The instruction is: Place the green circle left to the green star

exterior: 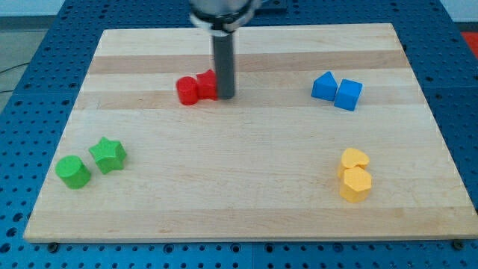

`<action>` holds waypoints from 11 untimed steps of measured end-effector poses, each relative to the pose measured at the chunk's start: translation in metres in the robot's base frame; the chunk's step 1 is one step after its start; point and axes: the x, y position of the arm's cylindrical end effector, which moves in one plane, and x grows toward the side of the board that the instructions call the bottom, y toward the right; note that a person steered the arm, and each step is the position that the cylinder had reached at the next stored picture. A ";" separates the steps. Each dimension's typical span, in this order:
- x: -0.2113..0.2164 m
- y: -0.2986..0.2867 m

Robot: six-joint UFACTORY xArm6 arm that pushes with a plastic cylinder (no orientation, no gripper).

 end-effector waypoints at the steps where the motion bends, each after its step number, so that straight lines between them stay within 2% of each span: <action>1: 0.000 -0.045; 3: -0.001 -0.124; 5: 0.006 0.006; 6: 0.089 0.032; 7: 0.213 -0.025; 8: 0.232 -0.111; 9: 0.214 -0.183; 10: 0.168 -0.209; 11: 0.150 -0.178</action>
